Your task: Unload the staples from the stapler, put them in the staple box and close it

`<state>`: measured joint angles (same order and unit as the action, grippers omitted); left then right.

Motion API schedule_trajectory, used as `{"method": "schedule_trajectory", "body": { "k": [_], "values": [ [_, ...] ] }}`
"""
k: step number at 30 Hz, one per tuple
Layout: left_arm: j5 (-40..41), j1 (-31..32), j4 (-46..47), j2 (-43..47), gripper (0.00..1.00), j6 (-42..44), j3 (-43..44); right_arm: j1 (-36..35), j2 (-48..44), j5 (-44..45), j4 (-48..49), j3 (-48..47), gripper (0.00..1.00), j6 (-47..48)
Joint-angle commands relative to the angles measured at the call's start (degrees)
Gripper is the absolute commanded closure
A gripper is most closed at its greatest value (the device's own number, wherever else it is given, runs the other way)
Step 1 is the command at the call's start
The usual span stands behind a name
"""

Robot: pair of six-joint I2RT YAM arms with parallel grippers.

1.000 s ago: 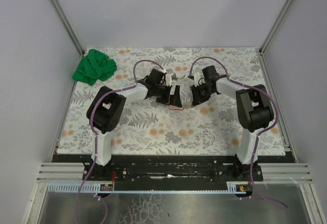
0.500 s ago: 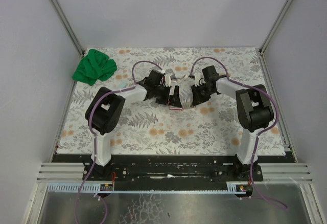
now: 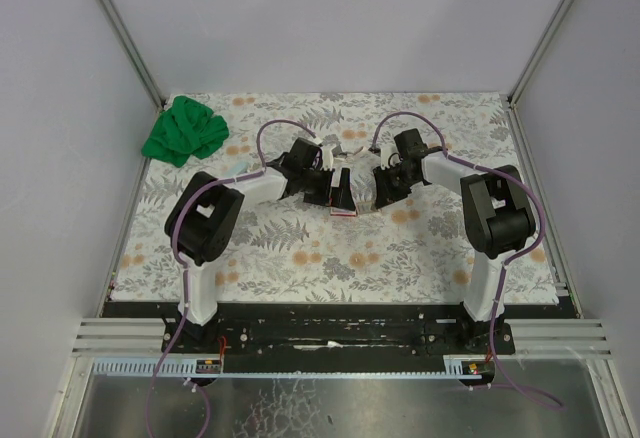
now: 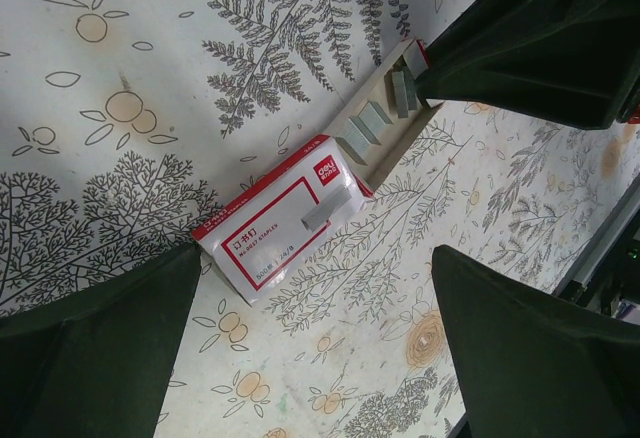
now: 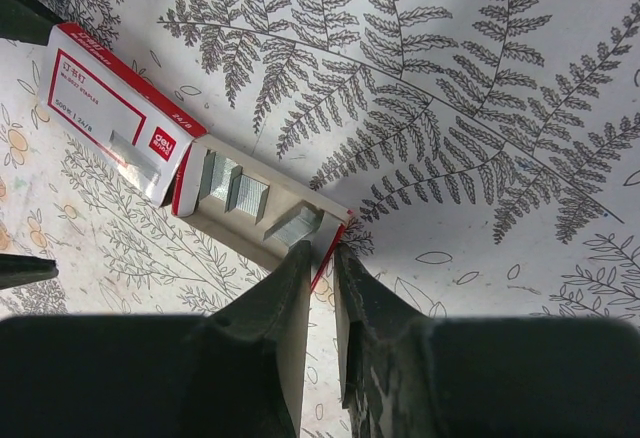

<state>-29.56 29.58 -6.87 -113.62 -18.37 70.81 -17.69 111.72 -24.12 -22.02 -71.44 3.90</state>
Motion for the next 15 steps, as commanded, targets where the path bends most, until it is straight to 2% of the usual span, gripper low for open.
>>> {"method": "schedule_trajectory", "body": {
  "k": [1,15],
  "values": [
    [2.43,0.45,-3.02,0.06,0.00,-0.87,-2.59,-0.76,0.23,-1.32,-1.27,-1.19,0.77,-1.83],
    [2.02,1.35,-2.11,0.99,0.00,-2.08,-3.25,-0.76,0.16,-2.23,-1.16,-1.14,0.76,-2.78]
  ]
}}
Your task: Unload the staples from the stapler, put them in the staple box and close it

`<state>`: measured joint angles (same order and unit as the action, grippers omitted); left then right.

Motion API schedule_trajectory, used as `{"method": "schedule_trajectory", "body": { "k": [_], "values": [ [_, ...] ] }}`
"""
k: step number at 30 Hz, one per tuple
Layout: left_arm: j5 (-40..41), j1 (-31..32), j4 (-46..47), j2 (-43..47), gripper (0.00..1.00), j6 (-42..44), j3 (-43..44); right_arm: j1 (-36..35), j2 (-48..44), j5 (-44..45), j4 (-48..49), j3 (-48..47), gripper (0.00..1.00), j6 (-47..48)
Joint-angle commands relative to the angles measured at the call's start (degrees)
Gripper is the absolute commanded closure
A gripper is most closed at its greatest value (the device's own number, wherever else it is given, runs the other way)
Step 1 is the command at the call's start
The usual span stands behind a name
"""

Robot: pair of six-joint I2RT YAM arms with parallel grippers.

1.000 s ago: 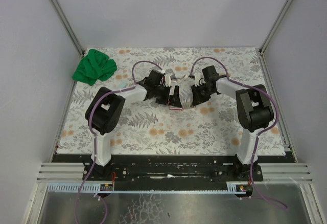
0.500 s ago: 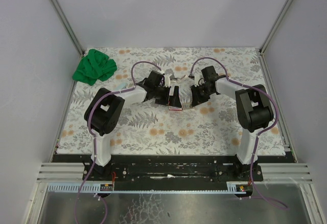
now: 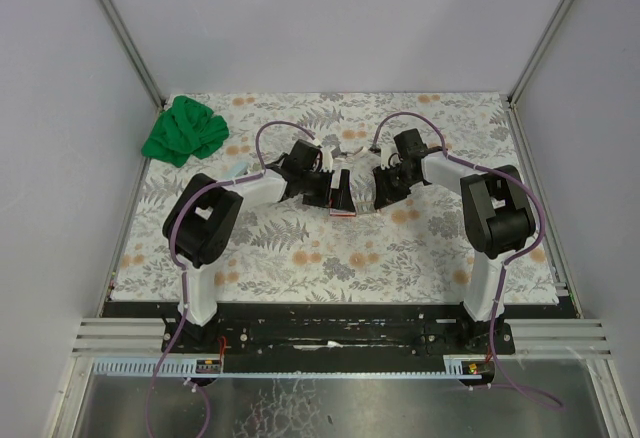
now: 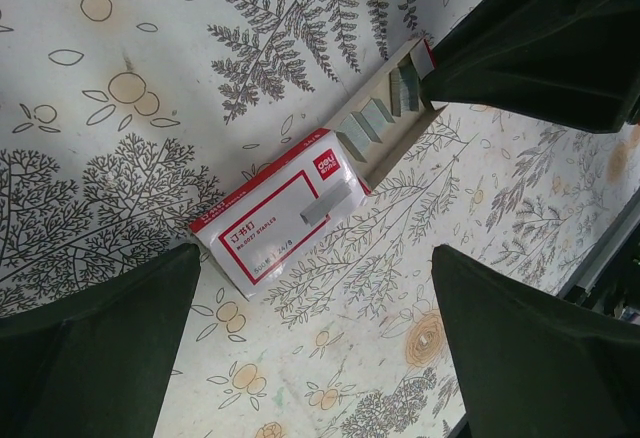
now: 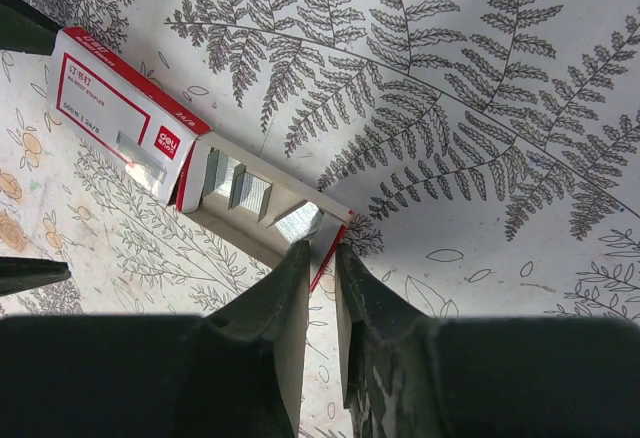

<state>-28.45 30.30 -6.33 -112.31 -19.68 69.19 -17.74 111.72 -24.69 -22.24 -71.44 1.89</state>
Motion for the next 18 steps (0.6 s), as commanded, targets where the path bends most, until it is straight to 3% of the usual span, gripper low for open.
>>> {"method": "schedule_trajectory", "body": {
  "k": [1,18],
  "values": [
    [0.81,0.69,-2.64,-0.40,0.00,-0.72,-1.56,-0.68,0.16,-1.72,-0.88,-1.19,0.76,-0.89],
    [0.61,1.83,-2.20,0.54,0.00,-0.87,-2.31,-0.72,0.23,-1.30,0.15,-0.91,0.76,-2.67]
  ]
}}
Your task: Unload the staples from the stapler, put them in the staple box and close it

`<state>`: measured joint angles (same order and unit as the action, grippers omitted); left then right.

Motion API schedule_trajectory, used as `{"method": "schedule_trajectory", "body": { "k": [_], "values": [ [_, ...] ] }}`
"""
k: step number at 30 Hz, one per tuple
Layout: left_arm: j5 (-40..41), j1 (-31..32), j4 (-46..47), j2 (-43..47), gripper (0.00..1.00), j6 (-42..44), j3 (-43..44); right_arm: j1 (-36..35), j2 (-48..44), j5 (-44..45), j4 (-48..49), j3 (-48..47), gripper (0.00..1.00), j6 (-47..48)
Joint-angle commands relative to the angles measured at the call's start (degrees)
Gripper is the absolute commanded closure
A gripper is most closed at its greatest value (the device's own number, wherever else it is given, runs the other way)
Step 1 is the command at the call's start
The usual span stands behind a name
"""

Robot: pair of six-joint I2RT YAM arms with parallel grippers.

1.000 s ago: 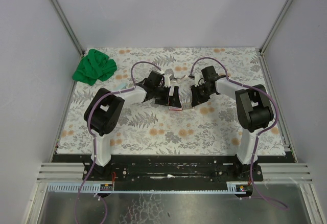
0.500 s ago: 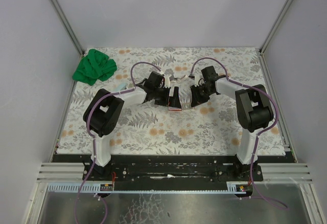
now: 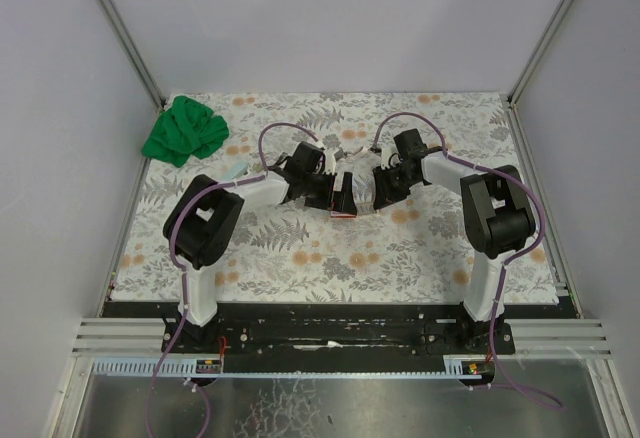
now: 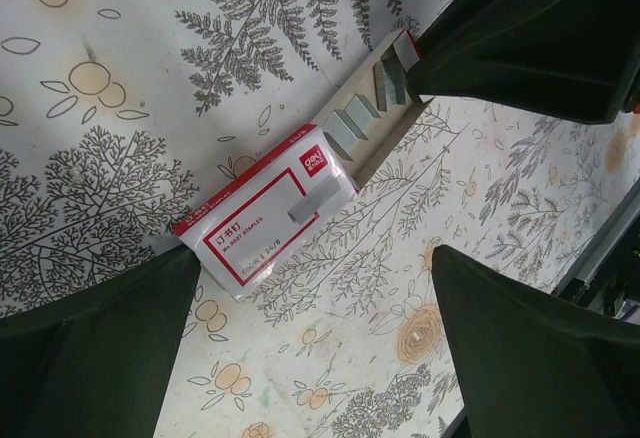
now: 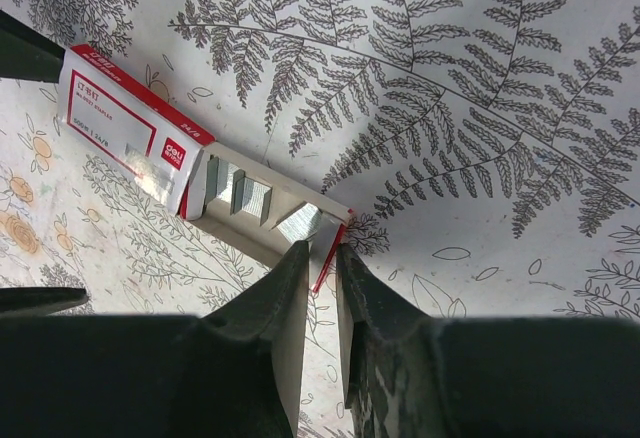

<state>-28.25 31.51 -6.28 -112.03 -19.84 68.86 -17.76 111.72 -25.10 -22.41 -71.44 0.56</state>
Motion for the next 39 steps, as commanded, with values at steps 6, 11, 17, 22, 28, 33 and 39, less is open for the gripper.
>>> {"method": "schedule_trajectory", "body": {
  "k": [6,11,17,22,28,33,39],
  "values": [
    [0.90,0.75,-2.07,0.99,0.00,-0.83,-2.52,-0.70,0.42,0.76,0.62,-0.69,0.76,-2.59],
    [2.41,0.75,-1.93,1.66,0.00,-0.88,-3.27,-0.65,0.64,2.80,0.51,-0.53,0.77,-2.83],
    [3.06,0.77,-1.72,1.81,0.00,-1.23,-3.53,-0.70,0.05,3.57,0.70,-0.26,0.81,-3.17],
    [2.46,0.76,-1.05,1.73,0.00,-2.00,-3.81,-0.69,-1.37,4.59,1.27,0.32,0.81,-3.85],
    [0.92,0.75,-0.40,1.25,0.00,-2.40,-3.74,-0.66,-2.92,5.31,1.59,1.11,0.74,-4.29],
    [1.06,0.79,-0.31,1.07,0.00,-2.48,-3.87,-0.68,-3.59,3.90,1.17,0.96,0.73,-4.10],
    [1.25,0.75,-0.13,1.31,0.00,-2.37,-4.08,-0.61,-5.09,1.82,1.25,1.40,0.73,-3.54]
  ]
}}
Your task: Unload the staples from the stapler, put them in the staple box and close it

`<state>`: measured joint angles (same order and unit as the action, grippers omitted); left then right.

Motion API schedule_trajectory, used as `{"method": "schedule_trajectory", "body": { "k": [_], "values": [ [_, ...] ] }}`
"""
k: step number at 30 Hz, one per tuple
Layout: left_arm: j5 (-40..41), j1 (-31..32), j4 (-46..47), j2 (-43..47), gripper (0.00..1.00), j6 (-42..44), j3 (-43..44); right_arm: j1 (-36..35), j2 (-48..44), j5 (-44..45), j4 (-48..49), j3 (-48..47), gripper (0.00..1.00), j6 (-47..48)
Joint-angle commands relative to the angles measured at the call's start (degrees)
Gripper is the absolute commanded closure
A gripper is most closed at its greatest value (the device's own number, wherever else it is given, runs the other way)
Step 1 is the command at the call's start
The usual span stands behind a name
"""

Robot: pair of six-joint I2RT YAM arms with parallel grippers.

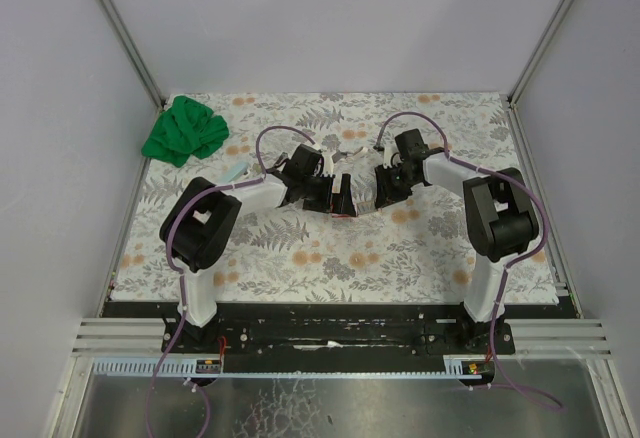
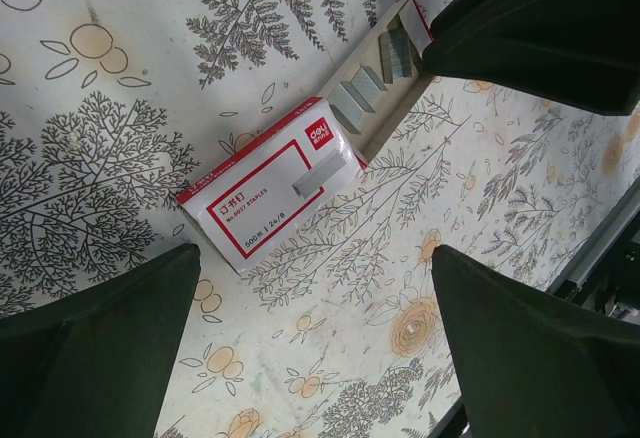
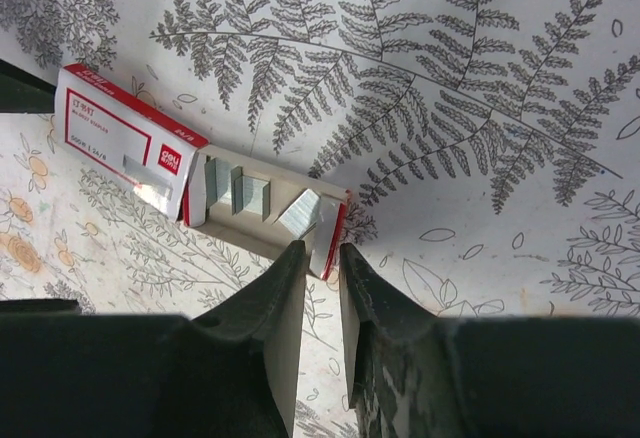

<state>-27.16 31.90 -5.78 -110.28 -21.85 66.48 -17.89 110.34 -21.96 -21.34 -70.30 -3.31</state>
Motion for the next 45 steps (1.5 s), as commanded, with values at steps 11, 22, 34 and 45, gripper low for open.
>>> {"method": "schedule_trajectory", "body": {
  "k": [11,22,34,45],
  "values": [
    [-0.12,0.38,-0.46,-0.64,0.00,-0.47,-1.65,-0.35,-1.23,0.51,0.16,0.14,0.74,1.03],
    [-0.59,0.44,-0.20,-0.81,0.00,-0.86,-1.69,-0.39,0.91,1.23,-0.06,-0.89,0.78,1.30],
    [0.18,1.16,-0.79,-0.99,0.00,-1.65,-0.93,-0.38,1.25,2.38,-0.04,-1.77,0.83,0.27],
    [0.22,2.18,-0.40,0.41,0.00,-3.11,-1.27,-0.39,-1.27,5.25,0.84,-0.42,0.85,-1.79]
  ]
}}
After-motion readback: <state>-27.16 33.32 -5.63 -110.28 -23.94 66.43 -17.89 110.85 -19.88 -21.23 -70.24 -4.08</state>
